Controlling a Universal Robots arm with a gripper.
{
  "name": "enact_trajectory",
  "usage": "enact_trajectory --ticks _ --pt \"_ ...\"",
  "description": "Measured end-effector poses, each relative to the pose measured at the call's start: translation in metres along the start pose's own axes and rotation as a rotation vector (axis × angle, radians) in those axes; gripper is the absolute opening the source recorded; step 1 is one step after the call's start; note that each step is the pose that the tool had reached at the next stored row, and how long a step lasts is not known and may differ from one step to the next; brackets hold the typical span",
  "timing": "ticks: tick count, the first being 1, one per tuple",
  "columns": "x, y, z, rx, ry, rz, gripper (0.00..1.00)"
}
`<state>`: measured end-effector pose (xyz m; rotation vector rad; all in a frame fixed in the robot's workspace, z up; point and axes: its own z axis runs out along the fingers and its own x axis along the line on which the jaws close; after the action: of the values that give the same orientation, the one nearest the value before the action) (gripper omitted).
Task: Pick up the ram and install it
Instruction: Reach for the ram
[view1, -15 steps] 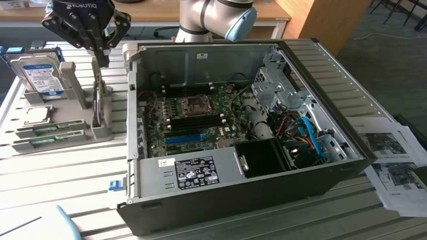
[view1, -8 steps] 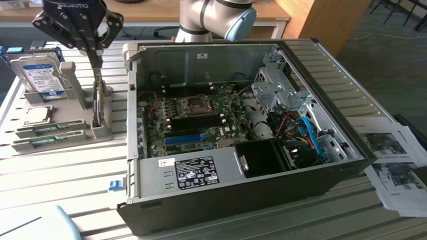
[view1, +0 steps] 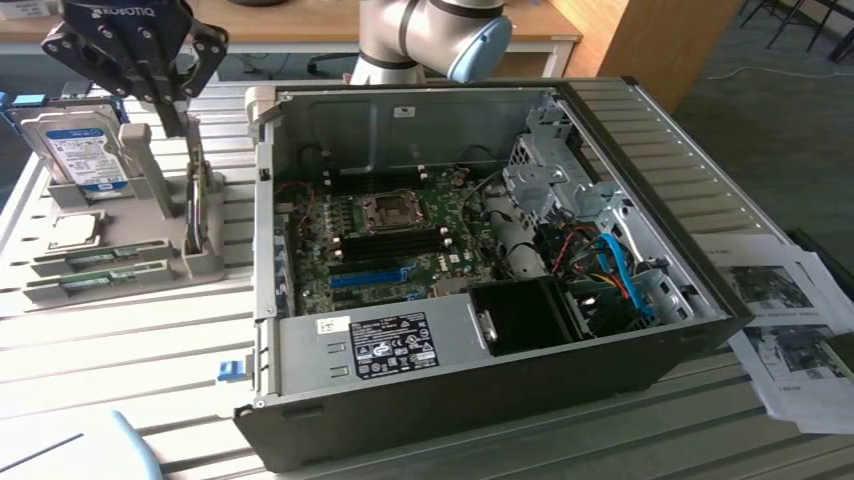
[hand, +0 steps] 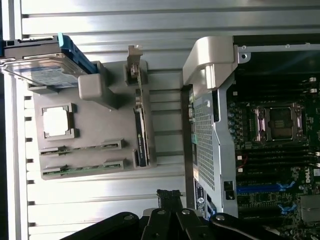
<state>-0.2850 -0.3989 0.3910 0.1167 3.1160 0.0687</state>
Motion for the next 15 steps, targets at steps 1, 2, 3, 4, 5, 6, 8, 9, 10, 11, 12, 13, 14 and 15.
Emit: enact_trajectory --ticks 1,2,3,4,5,6,8,9,10,11,12,13,14,15 --pt "0.002 -0.0001 0.0000 0.0000 0.0000 0.000 0.09" --pt "0.004 -0.0003 0.0000 -0.0001 -0.0001 0.000 0.09" --pt "0.006 -0.0004 0.0000 -0.0001 0.0000 0.000 0.09" --pt "0.008 -0.0006 0.0000 0.0000 0.0000 0.000 0.09" --pt "0.010 -0.0008 0.0000 0.0000 0.0000 0.000 0.09" --pt "0.012 -0.0009 0.0000 -0.0001 0.0000 0.000 0.09" --pt "0.017 -0.0012 0.0000 -0.0001 0.0000 0.000 0.09" --pt "0.019 -0.0014 0.0000 -0.0001 0.0000 0.000 0.09" --pt "0.022 -0.0016 -0.0001 -0.0001 0.0000 0.000 0.09" --pt "0.024 -0.0017 -0.0001 0.0000 0.0000 0.000 0.09" --pt "0.026 -0.0019 -0.0001 -0.0001 -0.0001 0.000 0.09" --pt "0.028 -0.0021 -0.0001 0.0000 0.0001 0.000 0.09" --pt "0.031 -0.0023 -0.0001 0.0000 0.0000 0.000 0.09" --pt "0.033 -0.0025 -0.0001 -0.0001 -0.0001 0.000 0.09"
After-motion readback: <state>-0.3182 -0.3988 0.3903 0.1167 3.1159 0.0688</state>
